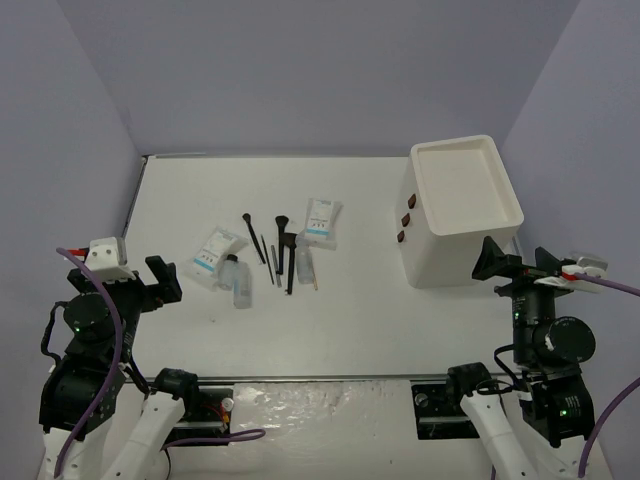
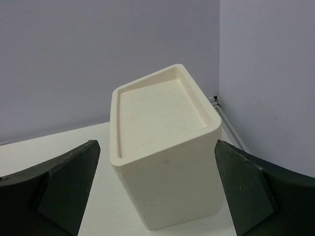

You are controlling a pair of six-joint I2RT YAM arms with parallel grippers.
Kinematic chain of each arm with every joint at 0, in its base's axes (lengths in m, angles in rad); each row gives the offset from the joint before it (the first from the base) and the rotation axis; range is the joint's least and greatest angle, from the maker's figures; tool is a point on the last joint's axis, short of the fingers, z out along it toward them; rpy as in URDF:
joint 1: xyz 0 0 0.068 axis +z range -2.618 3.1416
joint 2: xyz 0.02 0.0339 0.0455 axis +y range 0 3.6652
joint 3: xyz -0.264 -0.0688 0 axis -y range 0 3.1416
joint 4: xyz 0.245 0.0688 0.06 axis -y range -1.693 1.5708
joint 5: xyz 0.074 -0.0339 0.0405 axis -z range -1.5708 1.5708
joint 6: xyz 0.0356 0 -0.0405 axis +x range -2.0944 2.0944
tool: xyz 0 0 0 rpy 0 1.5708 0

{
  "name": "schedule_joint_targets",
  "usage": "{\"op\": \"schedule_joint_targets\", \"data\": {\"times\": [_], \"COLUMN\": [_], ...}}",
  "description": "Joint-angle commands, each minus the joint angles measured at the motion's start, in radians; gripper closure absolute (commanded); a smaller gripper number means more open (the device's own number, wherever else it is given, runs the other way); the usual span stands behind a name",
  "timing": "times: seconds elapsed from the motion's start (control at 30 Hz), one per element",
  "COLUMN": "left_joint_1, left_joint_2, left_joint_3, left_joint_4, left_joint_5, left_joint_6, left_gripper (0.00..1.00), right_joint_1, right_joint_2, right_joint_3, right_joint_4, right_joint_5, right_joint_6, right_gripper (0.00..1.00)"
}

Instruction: Organize the makeup

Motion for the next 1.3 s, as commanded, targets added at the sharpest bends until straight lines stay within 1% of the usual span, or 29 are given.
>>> {"op": "schedule_joint_targets", "data": {"times": [0.0, 0.13, 0.27, 0.4, 0.5, 0.57, 0.6, 0.63, 0.73, 0.8, 0.93, 1.0, 1.27], "left_joint_1": [-0.004, -0.004, -0.004, -0.004, -0.006, -0.006, -0.006, -0.006, -0.006, -0.007, -0.005, -0.003, -0.001], "left_joint_2": [0.025, 0.049, 0.118, 0.197, 0.221, 0.225, 0.225, 0.226, 0.231, 0.239, 0.241, 0.238, 0.23], "left_joint_3": [0.021, 0.026, 0.05, 0.073, 0.065, 0.042, 0.027, 0.016, -0.027, -0.043, -0.079, -0.097, -0.107], "left_joint_4": [0.036, 0.046, 0.044, 0.069, 0.108, 0.133, 0.145, 0.16, 0.192, 0.195, 0.202, 0.205, 0.19], "left_joint_5": [-0.002, 0.002, 0.004, 0.023, 0.025, 0.022, 0.02, 0.018, 0.012, 0.005, -0.027, -0.035, -0.061], "left_joint_6": [-0.024, -0.028, -0.05, -0.063, -0.068, -0.075, -0.076, -0.079, -0.084, -0.085, -0.082, -0.078, -0.074], "left_gripper": [0.03, 0.03, 0.03, 0.03, 0.03, 0.03, 0.03, 0.03, 0.03, 0.03, 0.03, 0.03, 0.03], "right_joint_1": [0.017, 0.016, 0.016, 0.017, 0.026, 0.052, 0.09, 0.161, 0.352, 0.449, 0.57, 0.609, 0.653], "right_joint_2": [0.038, 0.084, 0.261, 0.526, 0.658, 0.746, 0.779, 0.828, 0.944, 1.041, 1.193, 1.266, 1.506], "right_joint_3": [-0.005, 0.007, 0.115, 0.322, 0.435, 0.49, 0.512, 0.542, 0.611, 0.634, 0.633, 0.617, 0.546], "right_joint_4": [0.083, 0.081, 0.03, -0.062, -0.095, -0.103, -0.104, -0.105, -0.108, -0.11, -0.11, -0.109, -0.112], "right_joint_5": [0.077, 0.083, 0.08, 0.058, 0.016, 0.024, 0.061, 0.134, 0.407, 0.461, 0.624, 0.707, 0.879], "right_joint_6": [-0.018, -0.048, -0.064, -0.072, -0.068, -0.063, -0.07, -0.085, -0.14, -0.157, -0.192, -0.208, -0.204], "right_gripper": [0.0, 0.0, 0.0, 0.0, 0.0, 0.0, 0.0, 0.0, 0.0, 0.0, 0.0, 0.0, 0.0]}}
